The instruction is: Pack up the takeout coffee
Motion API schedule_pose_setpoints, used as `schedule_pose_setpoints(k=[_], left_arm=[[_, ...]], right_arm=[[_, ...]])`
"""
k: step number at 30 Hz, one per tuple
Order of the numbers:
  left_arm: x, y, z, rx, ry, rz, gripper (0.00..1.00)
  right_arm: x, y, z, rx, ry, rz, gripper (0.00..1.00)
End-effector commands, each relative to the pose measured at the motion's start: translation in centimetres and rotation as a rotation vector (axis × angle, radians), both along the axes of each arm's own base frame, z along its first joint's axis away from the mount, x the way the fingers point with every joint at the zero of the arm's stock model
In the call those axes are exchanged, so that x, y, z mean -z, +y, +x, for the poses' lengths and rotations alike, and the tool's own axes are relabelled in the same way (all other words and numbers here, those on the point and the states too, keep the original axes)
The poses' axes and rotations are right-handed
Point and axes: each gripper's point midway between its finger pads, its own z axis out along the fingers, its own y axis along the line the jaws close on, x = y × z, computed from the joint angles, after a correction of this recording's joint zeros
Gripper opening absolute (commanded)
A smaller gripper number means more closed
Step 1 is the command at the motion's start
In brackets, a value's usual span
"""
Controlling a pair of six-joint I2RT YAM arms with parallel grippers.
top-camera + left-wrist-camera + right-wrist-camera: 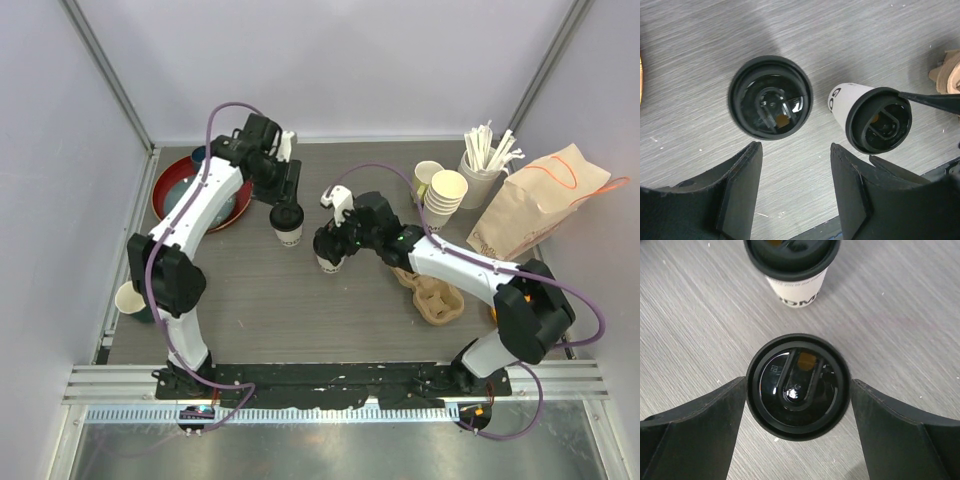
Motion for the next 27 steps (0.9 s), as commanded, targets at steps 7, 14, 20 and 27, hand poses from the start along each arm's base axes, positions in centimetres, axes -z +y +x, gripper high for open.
schedule_pose_setpoints(k=[7,14,20,27], left_arm=[[-2.3,1.6,-0.2,-0.001,-0.061,-0.031,0.60],[-2.2,1.4,-0.1,-0.002,-0.052,-0.040,0.60],[-2.2,1.4,-0.2,0.000,-0.046,-0.040,0.60],[-2.6,1.9,0.1,-0.012,-0.058,-0.040,0.60]], right_arm=[[0.2,0.2,0.8,0.009,-0.066,-0.130,0.93],[1.8,0.1,0.9,0.026,-0.057,-0.148,0.85],[4.3,0.0,0.6,0.021,-0.019,-0.175,0.78],[4.6,-0.9,1.3,0.090,-0.029,-0.193,0.77]])
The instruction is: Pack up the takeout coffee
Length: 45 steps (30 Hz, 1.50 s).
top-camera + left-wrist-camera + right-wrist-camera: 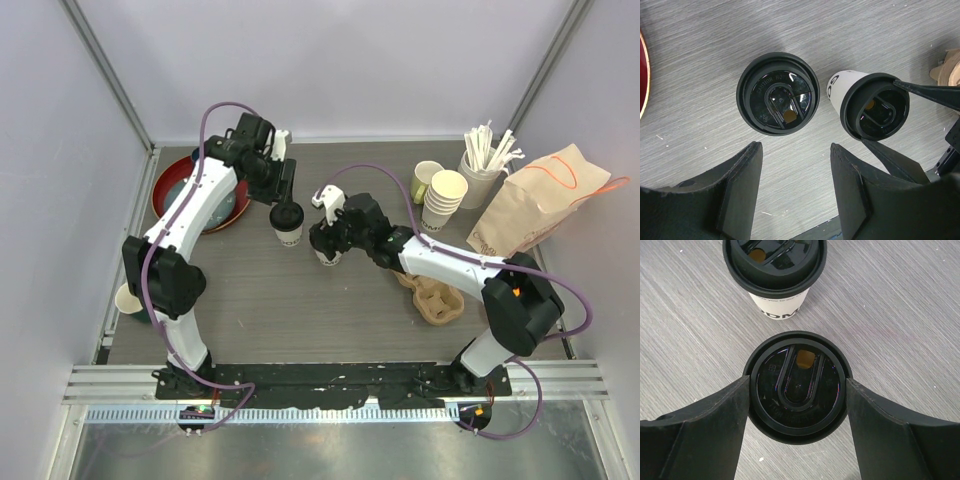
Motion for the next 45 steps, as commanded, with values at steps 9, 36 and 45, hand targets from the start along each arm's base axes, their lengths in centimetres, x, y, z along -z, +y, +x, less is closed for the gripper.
schedule_pose_setpoints(k=[9,36,45], left_arm=[[-1.7,0.3,0.2,0.001,-0.040,-0.030,0.60],[-0.9,1.1,0.4,-0.008,-0.020,-0.008,0.60],[1.0,2.0,0.3,0.007,0.004,0.059,0.59]], right_arm=[[1.5,-3.5,2.2,0.209,-0.031,0.007,0.77],[2.3,-4.7,9.4,0.313,-0.123,0.149,0.77],[2.9,-4.9,11.4,0.313,-0.082,0.118,0.81]])
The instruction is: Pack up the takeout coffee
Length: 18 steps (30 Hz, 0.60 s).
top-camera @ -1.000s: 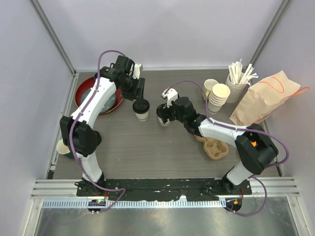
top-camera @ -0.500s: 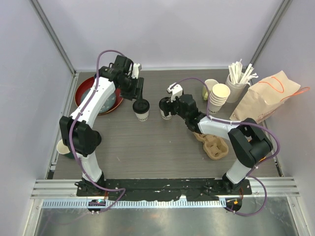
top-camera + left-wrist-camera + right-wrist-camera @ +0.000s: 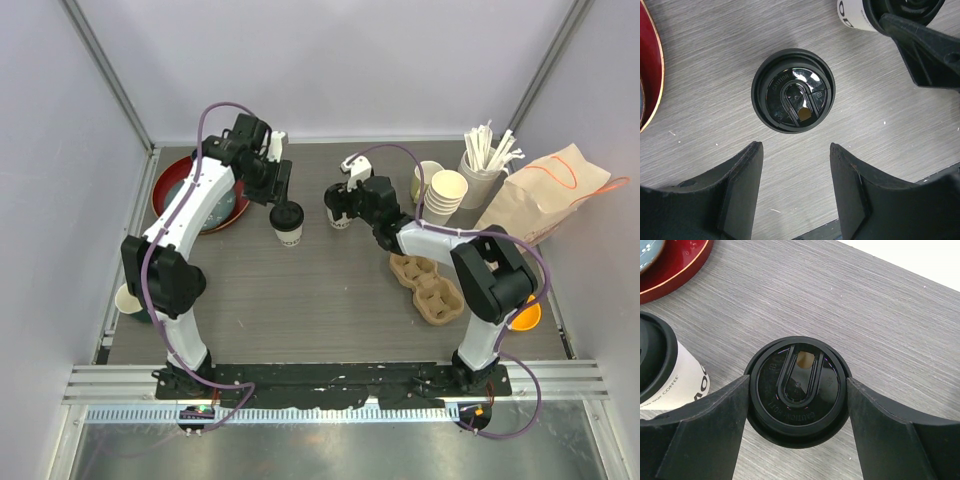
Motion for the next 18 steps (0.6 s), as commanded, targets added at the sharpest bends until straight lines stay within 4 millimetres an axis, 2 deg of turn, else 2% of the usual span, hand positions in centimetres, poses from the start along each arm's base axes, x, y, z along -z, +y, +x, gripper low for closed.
schedule_pose_setpoints(k=[1,3,7,11,14,18], left_arm=[[0.8,0.8,-0.1,0.014,0.007,0.035,0.59],[0.7,0.8,-0.1,0.014,0.008,0.036,0.59],[0.6,0.8,-0.2,0.023,0.006,0.034,0.59],[0.7,0.8,-0.4,0.031,0.010,0.035,0.59],[0.7,0.9,-0.4,0.029,0.011,0.036,0.59],[0.7,0.8,-0.5,0.034,0.012,0.033,0.59]], right_arm=[[2.8,-0.8,0.1,-0.006,0.090,-0.079,0.81],[2.8,-0.7,0.1,-0.018,0.100,-0.089,0.85],[1.5,-0.3,0.7,-0.028,0.090,-0.091,0.94],[0.1,-0.1,1.1,-0.032,0.074,-0.092,0.96],[-1.1,0.7,0.9,-0.081,0.069,-0.076,0.97],[-2.8,0.6,1.2,-0.075,0.050,-0.061,0.97]])
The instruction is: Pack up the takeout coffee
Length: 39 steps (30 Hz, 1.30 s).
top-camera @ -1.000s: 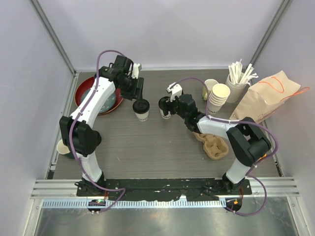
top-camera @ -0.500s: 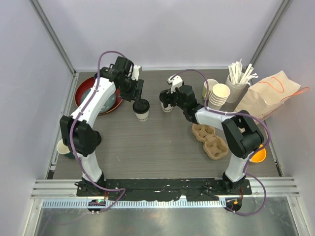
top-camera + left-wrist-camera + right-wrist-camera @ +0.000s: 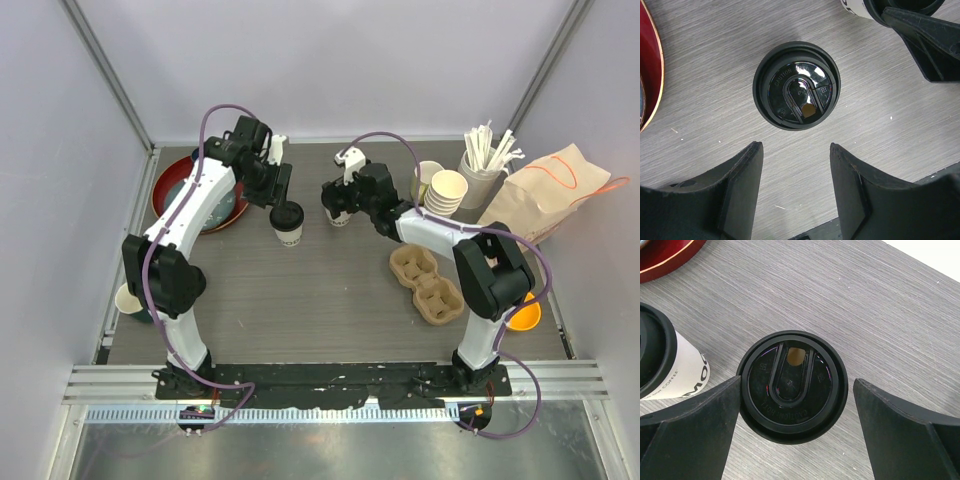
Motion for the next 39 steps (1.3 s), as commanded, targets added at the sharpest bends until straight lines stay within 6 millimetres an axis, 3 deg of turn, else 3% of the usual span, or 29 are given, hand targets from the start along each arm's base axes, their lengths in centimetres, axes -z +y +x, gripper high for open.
schedule_pose_setpoints(k=[1,9,17,21,24,28,29,31,36,38,39], left_arm=[[-0.3,0.4,-0.1,0.011,-0.008,0.002,0.59],[-0.4,0.3,-0.1,0.020,-0.009,-0.001,0.59],[-0.4,0.3,-0.2,0.022,-0.011,0.000,0.59],[-0.5,0.4,-0.3,0.028,-0.014,0.007,0.59],[-0.6,0.6,-0.4,0.035,-0.018,0.012,0.60],[-0.7,1.0,-0.7,0.040,-0.032,0.025,0.61],[-0.7,1.0,-0.8,0.045,-0.033,0.026,0.61],[-0.5,1.3,-1.1,0.047,-0.031,0.035,0.61],[-0.6,1.3,-1.6,0.051,-0.046,0.019,0.61],[-0.7,1.2,-1.8,0.054,-0.049,0.008,0.61],[-0.5,1.3,-2.1,0.058,-0.042,0.013,0.61]], right_arm=[[-3.1,0.1,0.5,-0.014,-0.041,0.016,0.97],[-5.1,-0.5,1.2,-0.004,-0.060,0.014,0.97],[-6.6,-0.3,0.6,-0.030,-0.070,0.020,0.97],[-11.6,-0.9,-0.2,-0.024,-0.134,0.055,0.97],[-15.7,-2.6,-1.0,0.033,-0.152,0.050,1.00],[-20.9,-7.7,-2.4,0.223,-0.166,0.036,1.00],[-21.2,-10.1,-2.6,0.309,-0.147,0.013,1.00],[-22.7,-13.2,-3.6,0.406,-0.142,0.052,1.00],[-21.1,-25.4,-5.4,0.786,-0.057,0.027,1.00],[-19.9,-27.7,-6.5,0.853,0.002,-0.008,1.00],[-19.8,-29.8,-7.1,0.919,0.011,-0.023,1.00]])
